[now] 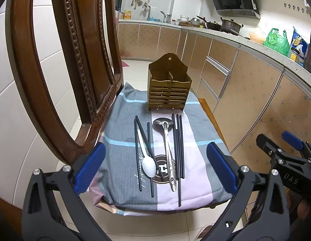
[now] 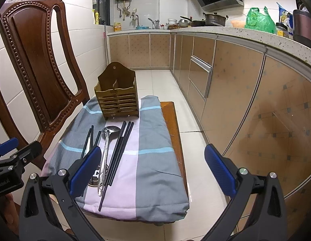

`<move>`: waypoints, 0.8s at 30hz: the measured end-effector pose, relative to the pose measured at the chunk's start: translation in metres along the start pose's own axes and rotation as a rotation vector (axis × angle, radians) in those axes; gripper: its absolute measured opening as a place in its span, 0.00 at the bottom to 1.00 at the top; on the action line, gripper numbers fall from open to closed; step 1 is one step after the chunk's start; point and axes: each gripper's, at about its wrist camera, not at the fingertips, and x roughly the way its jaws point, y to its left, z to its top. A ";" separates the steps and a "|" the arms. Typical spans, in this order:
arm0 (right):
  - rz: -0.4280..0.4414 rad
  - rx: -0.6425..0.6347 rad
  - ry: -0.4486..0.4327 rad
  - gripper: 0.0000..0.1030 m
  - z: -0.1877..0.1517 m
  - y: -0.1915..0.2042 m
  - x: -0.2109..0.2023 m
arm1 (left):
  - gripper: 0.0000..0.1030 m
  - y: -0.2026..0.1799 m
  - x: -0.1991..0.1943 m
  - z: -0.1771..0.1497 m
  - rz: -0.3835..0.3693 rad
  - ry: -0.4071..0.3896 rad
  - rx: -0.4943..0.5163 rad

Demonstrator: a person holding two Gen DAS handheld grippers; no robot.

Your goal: Organize utensils

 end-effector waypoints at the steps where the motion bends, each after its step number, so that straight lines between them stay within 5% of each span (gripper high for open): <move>1: 0.000 0.000 0.000 0.97 0.000 0.000 0.000 | 0.96 0.000 0.000 0.000 0.001 0.000 0.002; 24: -0.003 0.002 -0.004 0.97 -0.002 -0.004 0.001 | 0.96 0.001 0.003 -0.002 0.004 0.005 0.003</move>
